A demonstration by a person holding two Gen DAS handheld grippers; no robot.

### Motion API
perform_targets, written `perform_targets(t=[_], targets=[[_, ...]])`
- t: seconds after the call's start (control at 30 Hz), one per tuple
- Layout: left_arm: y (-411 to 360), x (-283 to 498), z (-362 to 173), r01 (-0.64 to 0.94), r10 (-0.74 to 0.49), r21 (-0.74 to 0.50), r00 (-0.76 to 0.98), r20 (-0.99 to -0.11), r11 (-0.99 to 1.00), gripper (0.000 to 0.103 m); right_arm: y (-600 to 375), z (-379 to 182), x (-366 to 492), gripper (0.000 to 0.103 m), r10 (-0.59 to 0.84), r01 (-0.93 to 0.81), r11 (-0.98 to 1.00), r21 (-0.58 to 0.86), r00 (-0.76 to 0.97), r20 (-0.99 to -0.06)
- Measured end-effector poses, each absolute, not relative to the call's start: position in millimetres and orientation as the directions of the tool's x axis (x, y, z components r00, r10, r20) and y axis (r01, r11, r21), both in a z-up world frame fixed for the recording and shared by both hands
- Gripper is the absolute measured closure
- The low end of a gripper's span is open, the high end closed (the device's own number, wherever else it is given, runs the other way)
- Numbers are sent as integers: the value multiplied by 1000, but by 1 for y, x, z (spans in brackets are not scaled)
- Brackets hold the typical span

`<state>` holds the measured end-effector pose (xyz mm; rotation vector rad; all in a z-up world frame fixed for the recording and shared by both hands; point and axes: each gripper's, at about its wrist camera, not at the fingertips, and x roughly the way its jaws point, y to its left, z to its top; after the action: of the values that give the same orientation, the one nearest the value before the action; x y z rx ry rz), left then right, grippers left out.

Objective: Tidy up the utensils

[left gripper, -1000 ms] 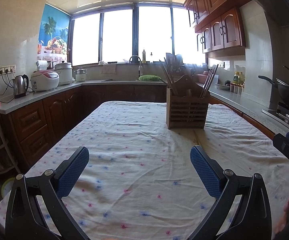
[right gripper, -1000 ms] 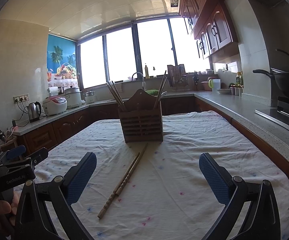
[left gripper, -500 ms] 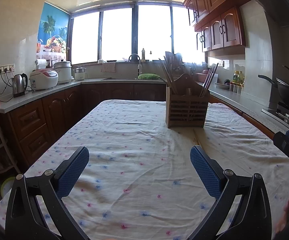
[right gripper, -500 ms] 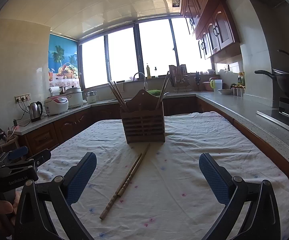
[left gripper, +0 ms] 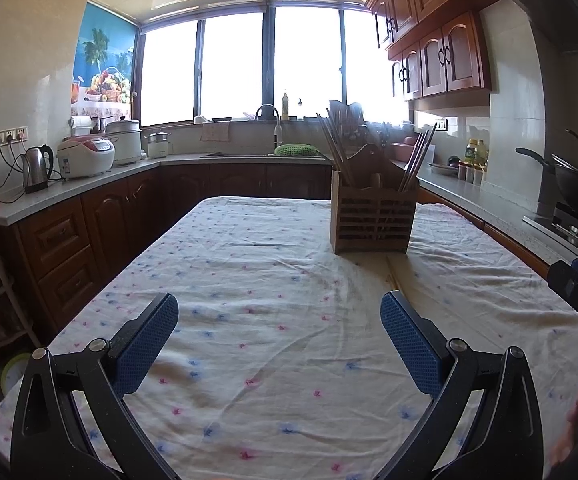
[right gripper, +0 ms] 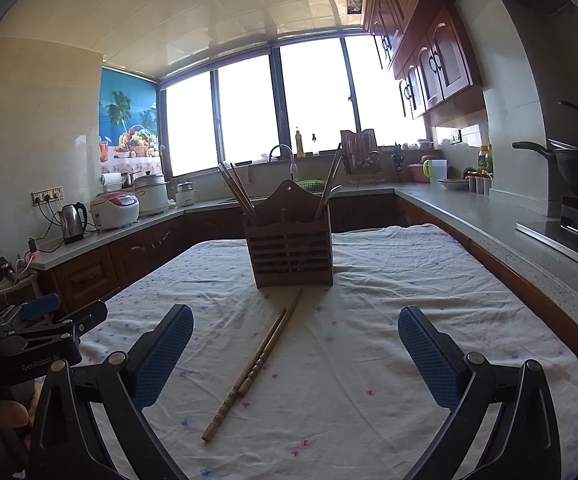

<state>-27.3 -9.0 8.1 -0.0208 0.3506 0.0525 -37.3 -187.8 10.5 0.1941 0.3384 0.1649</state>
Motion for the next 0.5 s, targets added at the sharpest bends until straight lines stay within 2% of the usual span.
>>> perform_targets(t=[0.5], targets=[[-11, -23, 6, -44, 37, -12, 934, -354, 999, 0, -190, 12, -34, 0, 196, -126, 966, 225, 927, -319]])
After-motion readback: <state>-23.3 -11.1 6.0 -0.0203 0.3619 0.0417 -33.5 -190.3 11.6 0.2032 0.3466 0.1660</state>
